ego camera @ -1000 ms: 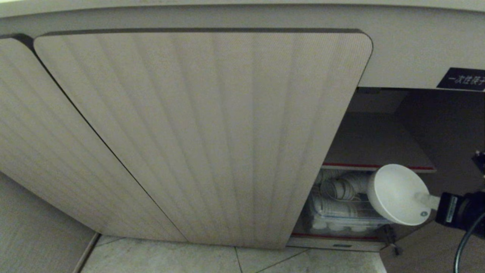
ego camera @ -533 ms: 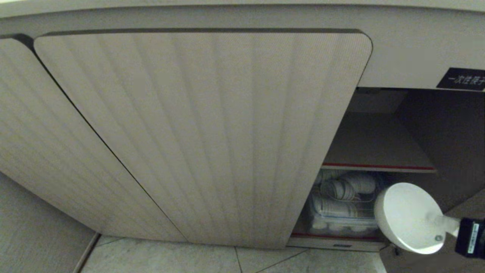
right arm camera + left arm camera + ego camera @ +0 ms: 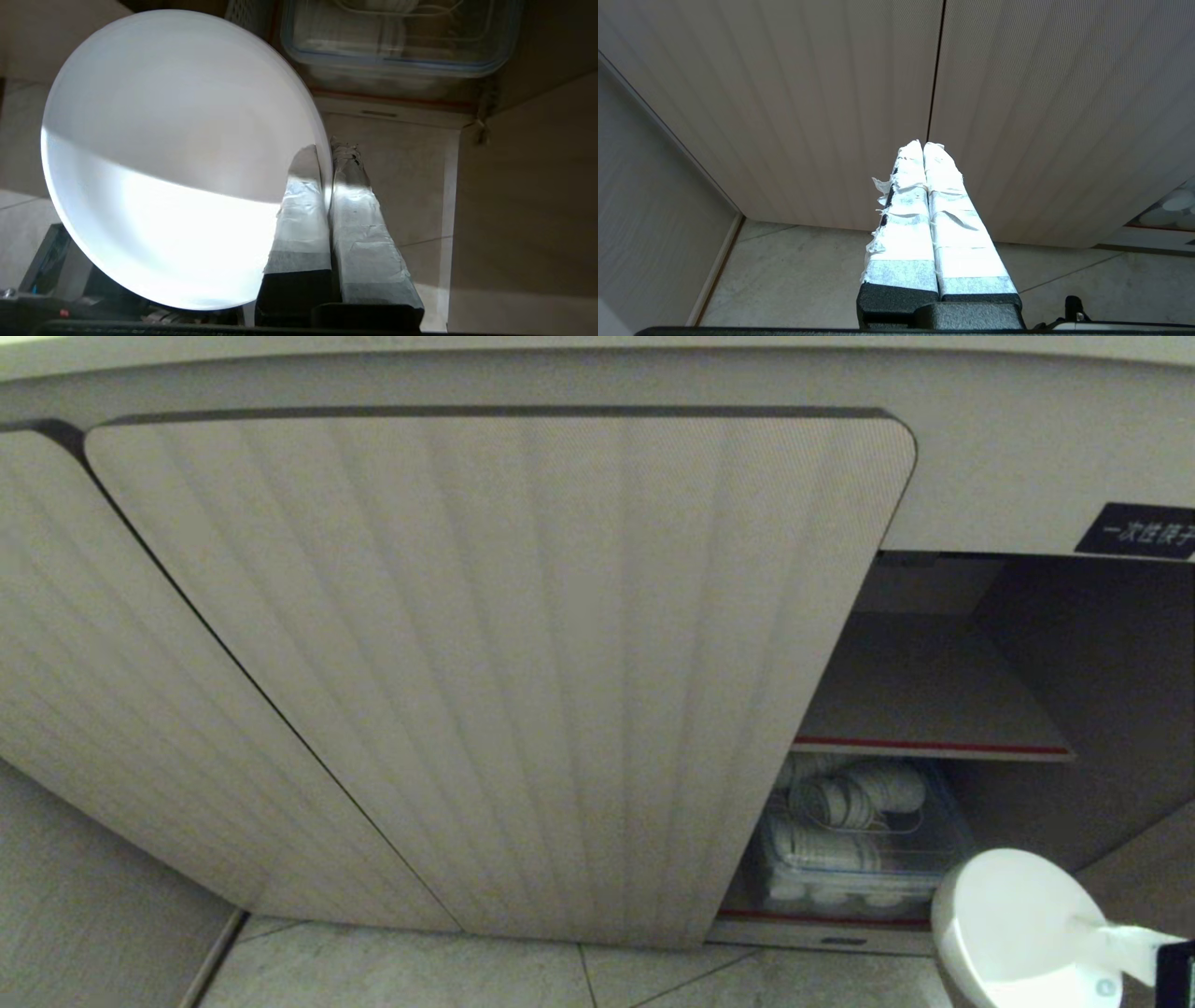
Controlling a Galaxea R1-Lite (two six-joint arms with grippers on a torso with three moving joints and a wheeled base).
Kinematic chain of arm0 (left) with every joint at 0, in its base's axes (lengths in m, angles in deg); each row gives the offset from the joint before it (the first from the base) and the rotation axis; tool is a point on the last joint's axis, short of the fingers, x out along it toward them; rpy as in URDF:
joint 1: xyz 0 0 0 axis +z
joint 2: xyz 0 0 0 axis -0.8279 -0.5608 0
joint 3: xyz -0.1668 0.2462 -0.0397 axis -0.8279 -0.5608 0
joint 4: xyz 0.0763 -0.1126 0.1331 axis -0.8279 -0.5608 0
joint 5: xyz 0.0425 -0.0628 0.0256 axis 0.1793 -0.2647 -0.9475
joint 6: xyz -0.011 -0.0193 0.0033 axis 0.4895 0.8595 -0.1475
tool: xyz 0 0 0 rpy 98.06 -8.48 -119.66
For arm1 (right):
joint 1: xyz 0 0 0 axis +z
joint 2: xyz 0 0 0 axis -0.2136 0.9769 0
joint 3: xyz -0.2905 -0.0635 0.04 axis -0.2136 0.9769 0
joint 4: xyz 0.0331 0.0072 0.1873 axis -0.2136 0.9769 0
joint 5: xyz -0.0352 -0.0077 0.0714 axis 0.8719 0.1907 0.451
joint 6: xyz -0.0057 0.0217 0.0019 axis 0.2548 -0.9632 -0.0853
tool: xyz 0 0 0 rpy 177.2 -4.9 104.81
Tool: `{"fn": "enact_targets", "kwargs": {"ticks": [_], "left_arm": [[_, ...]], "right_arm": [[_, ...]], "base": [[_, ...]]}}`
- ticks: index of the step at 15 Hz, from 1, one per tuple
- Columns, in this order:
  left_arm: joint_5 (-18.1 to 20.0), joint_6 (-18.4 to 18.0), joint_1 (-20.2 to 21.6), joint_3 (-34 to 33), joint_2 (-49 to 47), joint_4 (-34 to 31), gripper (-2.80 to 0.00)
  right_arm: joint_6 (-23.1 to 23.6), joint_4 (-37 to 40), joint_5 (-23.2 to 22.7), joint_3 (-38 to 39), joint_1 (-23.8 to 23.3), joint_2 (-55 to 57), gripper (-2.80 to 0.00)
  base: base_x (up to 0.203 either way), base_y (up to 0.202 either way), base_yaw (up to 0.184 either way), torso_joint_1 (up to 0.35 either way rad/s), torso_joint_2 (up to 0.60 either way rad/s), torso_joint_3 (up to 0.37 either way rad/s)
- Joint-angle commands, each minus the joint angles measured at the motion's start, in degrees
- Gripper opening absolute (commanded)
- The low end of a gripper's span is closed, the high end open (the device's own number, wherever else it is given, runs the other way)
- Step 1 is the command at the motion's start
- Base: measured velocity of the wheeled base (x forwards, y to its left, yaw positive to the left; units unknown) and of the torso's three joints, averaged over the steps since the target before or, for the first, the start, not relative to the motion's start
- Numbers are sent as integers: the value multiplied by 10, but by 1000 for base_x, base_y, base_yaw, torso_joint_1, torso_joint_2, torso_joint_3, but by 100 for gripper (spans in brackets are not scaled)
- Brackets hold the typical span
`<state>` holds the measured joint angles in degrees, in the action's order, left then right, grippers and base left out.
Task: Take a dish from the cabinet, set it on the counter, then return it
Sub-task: Place it on the table
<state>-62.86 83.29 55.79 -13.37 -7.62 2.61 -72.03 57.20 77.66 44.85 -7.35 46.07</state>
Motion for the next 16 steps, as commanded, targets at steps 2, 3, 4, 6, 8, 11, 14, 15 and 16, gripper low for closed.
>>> {"fn": "enact_targets", "kwargs": {"ticks": [2,3,4,6,8,11,14,15,16], "left_arm": [[0,0,0,0,0,0,-280],[0,0,0,0,0,0,-280],[0,0,0,0,0,0,-280],[0,0,0,0,0,0,-280],[0,0,0,0,0,0,-280],[0,0,0,0,0,0,-280],[0,0,0,0,0,0,-280],[0,0,0,0,0,0,-280],[0,0,0,0,0,0,-280]], "right_arm": [[0,16,-11,4,8,-22,-280],[0,38,-17,6,10,-31,-280],[1,40,-18,7,11,-32,-280],[1,57,-20,6,12,-42,-280],[1,77,-20,1,18,-51,-280],[0,124,-20,5,29,-85,-280],[-1,125,-20,2,34,-86,-280],[-1,125,-20,3,34,-86,-280],[-1,125,-20,5,34,-86,-280]], "base": [[0,0,0,0,0,0],[0,0,0,0,0,0],[0,0,0,0,0,0],[0,0,0,0,0,0],[0,0,0,0,0,0],[0,0,0,0,0,0],[0,0,0,0,0,0],[0,0,0,0,0,0],[0,0,0,0,0,0]]}}
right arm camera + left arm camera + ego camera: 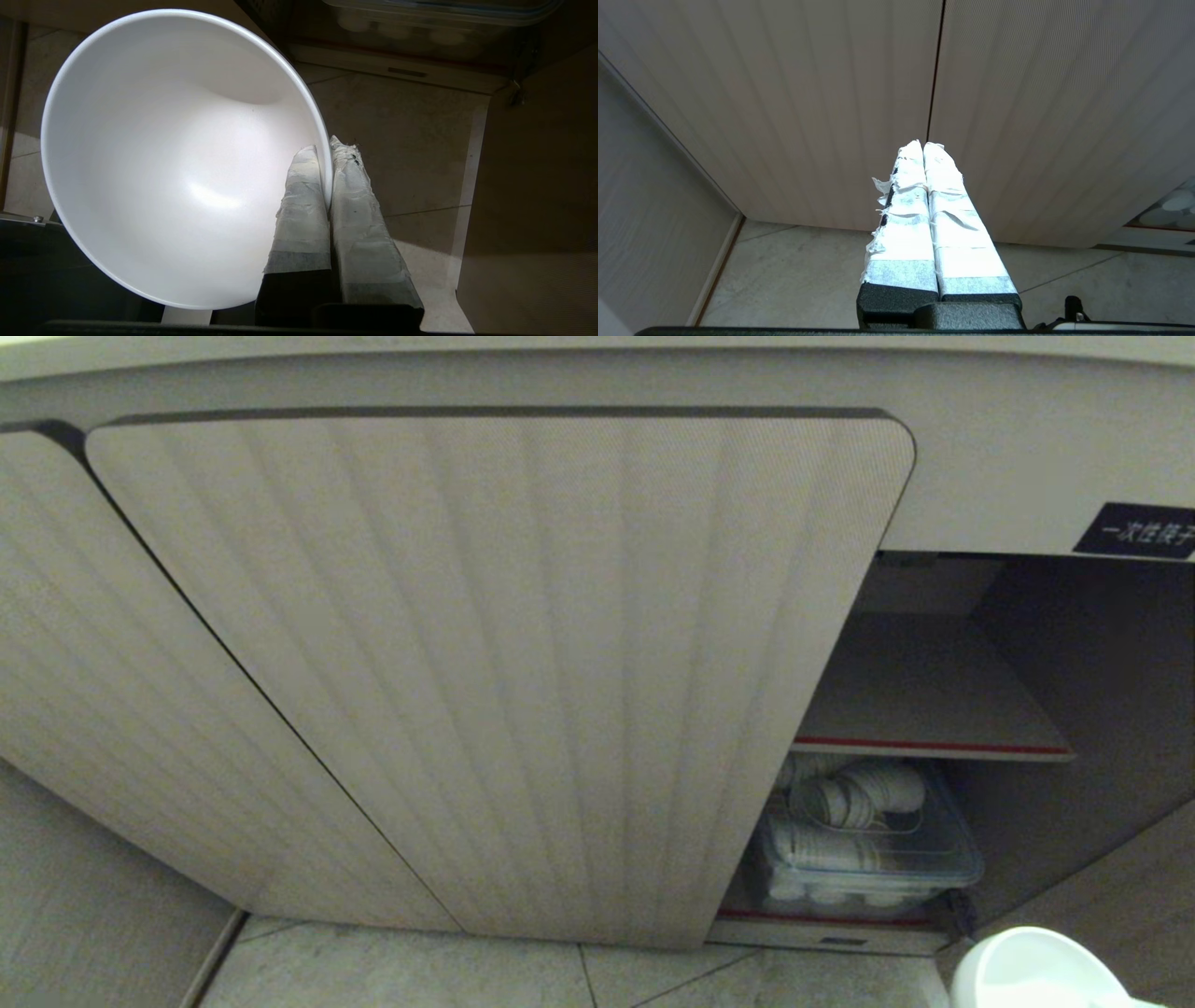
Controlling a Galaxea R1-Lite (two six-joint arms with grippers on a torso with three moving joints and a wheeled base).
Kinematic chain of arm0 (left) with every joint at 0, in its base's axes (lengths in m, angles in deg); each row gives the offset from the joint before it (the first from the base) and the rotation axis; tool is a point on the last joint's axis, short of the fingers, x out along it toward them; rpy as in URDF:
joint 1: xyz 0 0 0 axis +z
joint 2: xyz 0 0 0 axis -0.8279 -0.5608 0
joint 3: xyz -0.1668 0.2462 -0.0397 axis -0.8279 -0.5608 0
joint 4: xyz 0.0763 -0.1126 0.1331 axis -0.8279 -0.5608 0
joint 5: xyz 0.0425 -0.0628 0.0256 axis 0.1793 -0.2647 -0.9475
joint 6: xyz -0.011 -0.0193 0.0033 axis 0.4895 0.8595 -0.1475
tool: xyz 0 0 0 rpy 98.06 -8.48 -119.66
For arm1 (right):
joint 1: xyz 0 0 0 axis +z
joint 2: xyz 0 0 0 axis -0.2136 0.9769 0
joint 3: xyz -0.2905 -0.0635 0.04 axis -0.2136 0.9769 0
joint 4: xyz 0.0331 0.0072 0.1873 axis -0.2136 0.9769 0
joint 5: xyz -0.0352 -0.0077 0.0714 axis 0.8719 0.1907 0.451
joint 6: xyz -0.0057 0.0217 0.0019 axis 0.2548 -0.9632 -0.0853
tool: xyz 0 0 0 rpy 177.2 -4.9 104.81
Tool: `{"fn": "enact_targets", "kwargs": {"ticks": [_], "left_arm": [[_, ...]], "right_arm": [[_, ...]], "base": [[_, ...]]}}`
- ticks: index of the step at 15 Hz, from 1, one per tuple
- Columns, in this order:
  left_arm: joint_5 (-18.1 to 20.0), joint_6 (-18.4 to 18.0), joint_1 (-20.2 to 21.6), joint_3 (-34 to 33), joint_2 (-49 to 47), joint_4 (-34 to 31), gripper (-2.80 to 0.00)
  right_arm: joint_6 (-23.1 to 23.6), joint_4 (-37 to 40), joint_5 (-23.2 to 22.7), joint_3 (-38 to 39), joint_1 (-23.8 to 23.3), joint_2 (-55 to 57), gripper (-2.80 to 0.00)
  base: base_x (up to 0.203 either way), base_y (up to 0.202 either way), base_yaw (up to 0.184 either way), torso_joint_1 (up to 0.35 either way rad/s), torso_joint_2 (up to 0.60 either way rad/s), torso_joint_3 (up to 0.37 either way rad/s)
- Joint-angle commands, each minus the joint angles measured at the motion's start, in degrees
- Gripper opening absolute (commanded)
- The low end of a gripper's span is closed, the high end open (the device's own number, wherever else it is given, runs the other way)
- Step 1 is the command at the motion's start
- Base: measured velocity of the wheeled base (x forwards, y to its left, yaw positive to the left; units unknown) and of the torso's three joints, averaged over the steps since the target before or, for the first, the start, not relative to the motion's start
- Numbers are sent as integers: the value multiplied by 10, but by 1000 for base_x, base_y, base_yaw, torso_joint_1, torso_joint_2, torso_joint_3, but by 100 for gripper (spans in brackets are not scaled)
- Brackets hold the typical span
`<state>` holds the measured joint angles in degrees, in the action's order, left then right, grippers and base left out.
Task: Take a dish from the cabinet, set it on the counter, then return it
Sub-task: Place it on the table
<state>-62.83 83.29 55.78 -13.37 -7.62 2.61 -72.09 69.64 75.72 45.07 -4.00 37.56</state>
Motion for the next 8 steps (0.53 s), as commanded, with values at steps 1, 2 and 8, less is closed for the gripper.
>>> {"fn": "enact_targets", "kwargs": {"ticks": [1,2,8], "left_arm": [[-1,0,0,0,0,0,-280],[-1,0,0,0,0,0,-280],[0,0,0,0,0,0,-280]], "right_arm": [[0,0,-1,3,1,0,-280],[0,0,-1,2,1,0,-280],[0,2,-1,1,1,2,-280]], "base": [[0,0,0,0,0,0],[0,0,0,0,0,0],[0,0,0,0,0,0]]}}
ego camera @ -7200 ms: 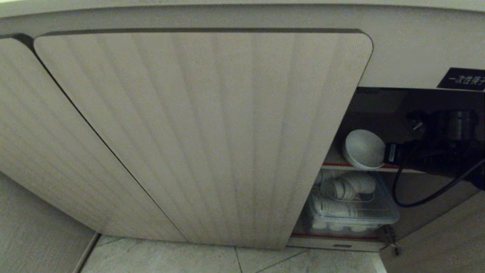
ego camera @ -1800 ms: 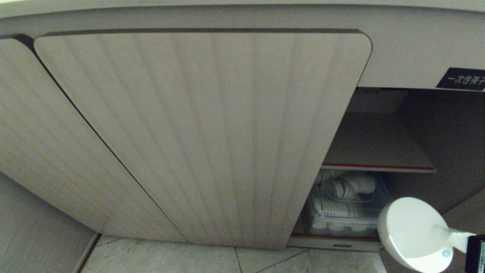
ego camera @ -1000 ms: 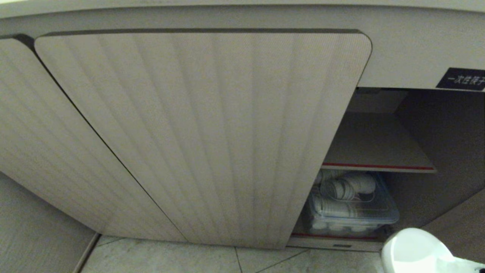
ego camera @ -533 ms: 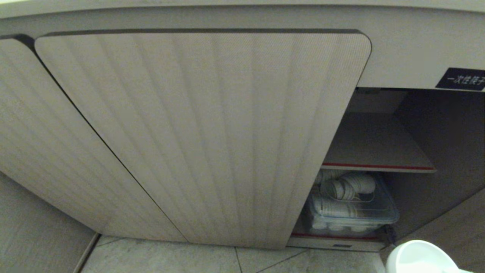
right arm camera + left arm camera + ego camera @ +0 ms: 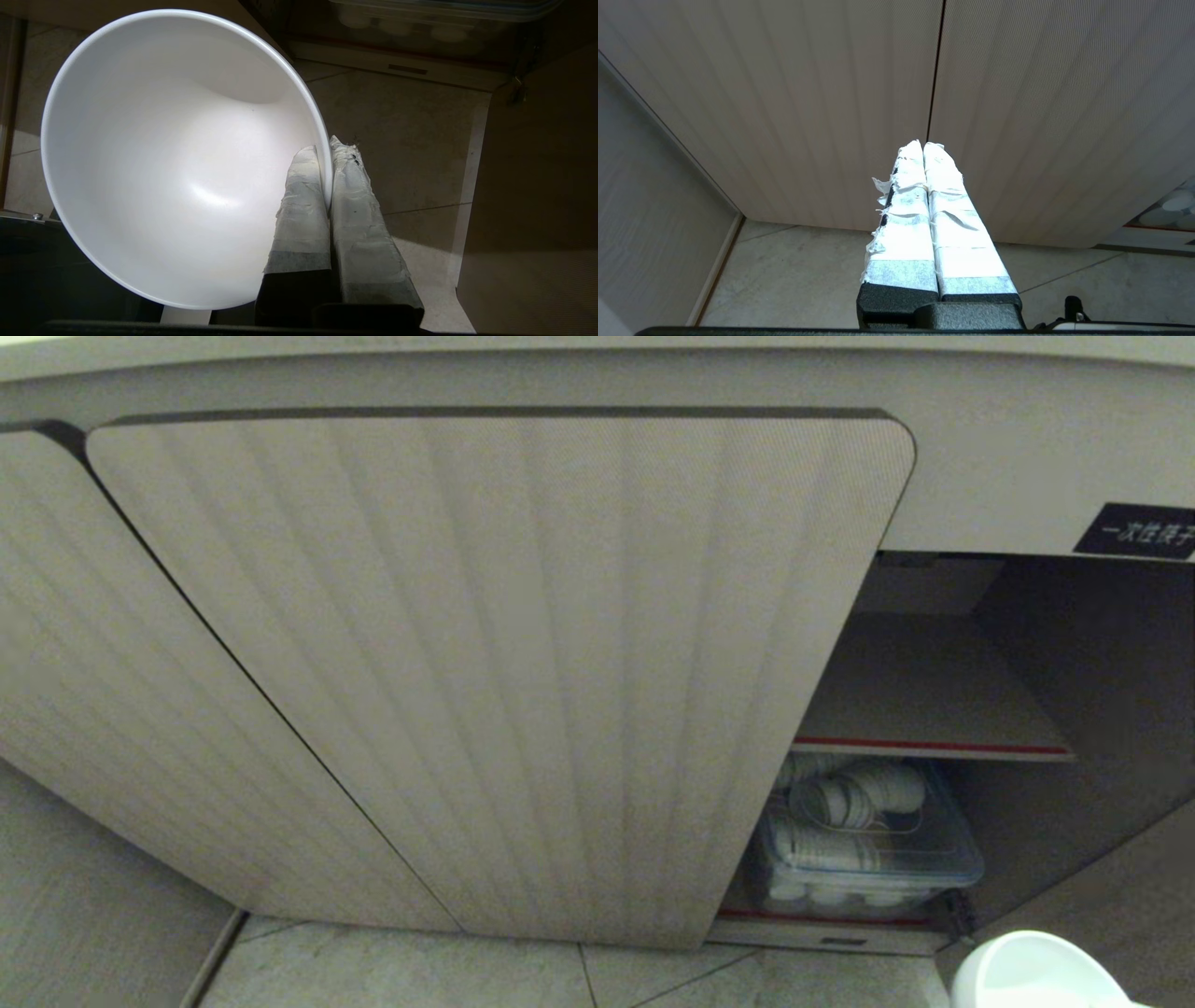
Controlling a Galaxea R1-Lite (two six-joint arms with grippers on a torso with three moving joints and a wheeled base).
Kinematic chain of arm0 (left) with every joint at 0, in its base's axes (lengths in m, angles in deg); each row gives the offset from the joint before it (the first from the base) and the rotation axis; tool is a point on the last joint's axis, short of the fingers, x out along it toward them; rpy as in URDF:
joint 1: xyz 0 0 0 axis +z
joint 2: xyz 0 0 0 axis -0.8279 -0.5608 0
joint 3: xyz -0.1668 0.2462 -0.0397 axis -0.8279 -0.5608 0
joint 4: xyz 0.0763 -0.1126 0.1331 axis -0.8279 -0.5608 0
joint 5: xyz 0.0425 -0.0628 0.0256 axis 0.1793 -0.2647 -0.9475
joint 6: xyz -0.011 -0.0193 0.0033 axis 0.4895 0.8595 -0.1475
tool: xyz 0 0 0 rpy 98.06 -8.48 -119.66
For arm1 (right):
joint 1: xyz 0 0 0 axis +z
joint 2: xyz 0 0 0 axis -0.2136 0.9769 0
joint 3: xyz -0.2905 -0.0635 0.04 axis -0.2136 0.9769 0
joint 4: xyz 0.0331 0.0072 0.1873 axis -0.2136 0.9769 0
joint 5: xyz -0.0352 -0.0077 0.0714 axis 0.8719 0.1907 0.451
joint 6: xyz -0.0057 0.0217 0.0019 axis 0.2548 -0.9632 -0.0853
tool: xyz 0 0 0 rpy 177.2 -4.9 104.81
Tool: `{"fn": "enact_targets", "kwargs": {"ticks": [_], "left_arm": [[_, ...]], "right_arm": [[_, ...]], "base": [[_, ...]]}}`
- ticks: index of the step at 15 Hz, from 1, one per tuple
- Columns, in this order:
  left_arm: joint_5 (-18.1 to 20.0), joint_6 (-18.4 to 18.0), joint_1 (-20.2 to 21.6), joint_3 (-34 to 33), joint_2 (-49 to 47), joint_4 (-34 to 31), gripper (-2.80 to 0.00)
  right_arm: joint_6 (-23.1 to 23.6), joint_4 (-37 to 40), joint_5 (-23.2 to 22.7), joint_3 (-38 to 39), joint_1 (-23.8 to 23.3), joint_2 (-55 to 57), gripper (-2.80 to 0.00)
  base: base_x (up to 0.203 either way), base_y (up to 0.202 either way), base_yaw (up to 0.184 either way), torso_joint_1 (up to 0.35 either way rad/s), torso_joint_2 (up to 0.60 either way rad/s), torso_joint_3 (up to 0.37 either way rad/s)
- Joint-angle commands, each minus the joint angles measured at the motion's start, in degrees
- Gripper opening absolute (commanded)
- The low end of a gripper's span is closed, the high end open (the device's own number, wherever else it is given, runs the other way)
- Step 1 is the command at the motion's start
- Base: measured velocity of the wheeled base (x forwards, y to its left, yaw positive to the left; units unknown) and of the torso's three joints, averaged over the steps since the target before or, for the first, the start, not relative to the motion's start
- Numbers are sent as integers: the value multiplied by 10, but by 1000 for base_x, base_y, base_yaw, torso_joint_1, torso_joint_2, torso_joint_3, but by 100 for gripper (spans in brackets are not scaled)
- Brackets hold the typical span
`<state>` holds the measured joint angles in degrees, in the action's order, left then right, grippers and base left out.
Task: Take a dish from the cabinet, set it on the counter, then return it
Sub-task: Place it on the table
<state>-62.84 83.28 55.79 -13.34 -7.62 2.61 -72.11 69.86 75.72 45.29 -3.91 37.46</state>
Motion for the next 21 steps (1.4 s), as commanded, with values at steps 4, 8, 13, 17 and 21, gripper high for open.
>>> {"fn": "enact_targets", "kwargs": {"ticks": [4,8,13,17,21], "left_arm": [[0,0,0,-1,0,0,-280],[0,0,0,0,0,0,-280],[0,0,0,0,0,0,-280],[0,0,0,-1,0,0,-280],[0,0,0,0,0,0,-280]], "right_arm": [[0,0,-1,-1,0,6,-280],[0,0,-1,-2,4,2,-280],[0,14,-1,-2,8,-15,-280],[0,42,-1,-3,10,-39,-280],[0,56,0,-5,13,-50,-280]], "base": [[0,0,0,0,0,0],[0,0,0,0,0,0],[0,0,0,0,0,0],[0,0,0,0,0,0],[0,0,0,0,0,0]]}}
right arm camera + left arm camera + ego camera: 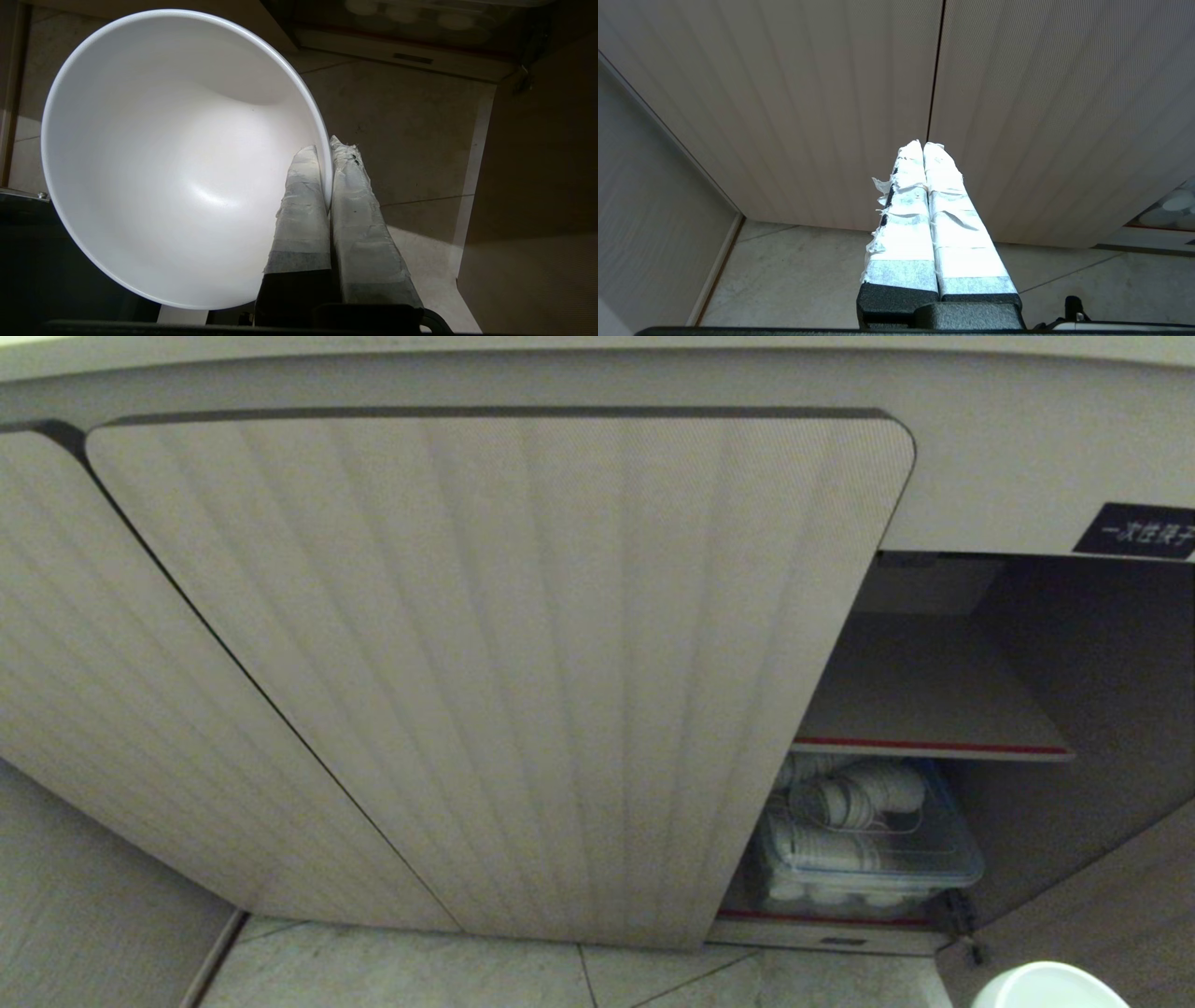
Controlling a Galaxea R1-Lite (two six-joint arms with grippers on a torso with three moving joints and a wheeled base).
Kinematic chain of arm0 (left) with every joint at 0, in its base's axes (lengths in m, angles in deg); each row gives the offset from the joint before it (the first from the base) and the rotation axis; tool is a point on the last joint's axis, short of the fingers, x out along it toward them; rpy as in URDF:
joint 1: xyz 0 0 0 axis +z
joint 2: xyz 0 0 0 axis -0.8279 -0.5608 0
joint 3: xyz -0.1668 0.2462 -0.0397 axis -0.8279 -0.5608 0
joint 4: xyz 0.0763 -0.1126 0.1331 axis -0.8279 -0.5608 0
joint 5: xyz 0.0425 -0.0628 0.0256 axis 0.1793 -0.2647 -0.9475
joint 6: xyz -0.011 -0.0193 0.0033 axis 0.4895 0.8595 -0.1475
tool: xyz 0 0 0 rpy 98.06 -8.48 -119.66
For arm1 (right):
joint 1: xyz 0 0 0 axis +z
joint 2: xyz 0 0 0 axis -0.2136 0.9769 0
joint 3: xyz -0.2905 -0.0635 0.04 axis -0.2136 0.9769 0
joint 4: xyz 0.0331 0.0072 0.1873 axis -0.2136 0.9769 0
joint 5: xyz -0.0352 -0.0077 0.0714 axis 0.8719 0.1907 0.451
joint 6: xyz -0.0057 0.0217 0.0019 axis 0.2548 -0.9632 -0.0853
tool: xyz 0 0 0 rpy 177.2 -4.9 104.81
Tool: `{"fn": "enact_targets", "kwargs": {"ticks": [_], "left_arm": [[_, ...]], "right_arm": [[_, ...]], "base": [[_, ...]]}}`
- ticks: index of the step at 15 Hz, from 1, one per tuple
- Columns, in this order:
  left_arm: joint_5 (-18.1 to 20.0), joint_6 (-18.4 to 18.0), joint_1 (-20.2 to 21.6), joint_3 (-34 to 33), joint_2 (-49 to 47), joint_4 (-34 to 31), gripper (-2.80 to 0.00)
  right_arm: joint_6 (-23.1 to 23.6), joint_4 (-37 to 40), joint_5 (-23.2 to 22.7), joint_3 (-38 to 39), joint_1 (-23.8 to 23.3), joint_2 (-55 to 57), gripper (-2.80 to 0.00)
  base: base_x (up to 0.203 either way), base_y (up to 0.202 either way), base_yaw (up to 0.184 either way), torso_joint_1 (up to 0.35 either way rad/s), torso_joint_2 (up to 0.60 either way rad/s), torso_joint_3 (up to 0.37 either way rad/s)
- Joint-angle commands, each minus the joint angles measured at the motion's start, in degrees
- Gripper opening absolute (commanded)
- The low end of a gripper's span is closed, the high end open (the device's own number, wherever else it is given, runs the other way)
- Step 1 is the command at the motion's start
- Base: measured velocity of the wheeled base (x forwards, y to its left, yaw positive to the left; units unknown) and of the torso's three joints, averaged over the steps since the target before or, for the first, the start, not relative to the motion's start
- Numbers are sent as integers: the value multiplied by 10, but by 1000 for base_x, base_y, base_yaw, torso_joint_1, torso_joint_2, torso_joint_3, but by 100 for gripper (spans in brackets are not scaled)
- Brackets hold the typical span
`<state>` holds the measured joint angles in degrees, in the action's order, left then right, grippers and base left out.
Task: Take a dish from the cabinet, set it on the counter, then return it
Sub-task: Place it on the table
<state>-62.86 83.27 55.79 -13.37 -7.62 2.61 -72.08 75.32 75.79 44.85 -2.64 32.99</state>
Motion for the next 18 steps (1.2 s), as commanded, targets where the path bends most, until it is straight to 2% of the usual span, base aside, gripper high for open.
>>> {"fn": "enact_targets", "kwargs": {"ticks": [1,7,15,18], "left_arm": [[0,0,0,0,0,0,-280],[0,0,0,0,0,0,-280],[0,0,0,0,0,0,-280],[0,0,0,0,0,0,-280]], "right_arm": [[0,2,-1,-1,1,-8,-280],[0,2,-1,-1,8,-12,-280],[0,2,-1,2,9,-12,-280],[0,2,-1,3,9,-12,-280]], "base": [[0,0,0,0,0,0],[-32,0,1,0,1,1],[-186,0,-3,2,3,2],[-34,0,1,-1,1,0]]}}
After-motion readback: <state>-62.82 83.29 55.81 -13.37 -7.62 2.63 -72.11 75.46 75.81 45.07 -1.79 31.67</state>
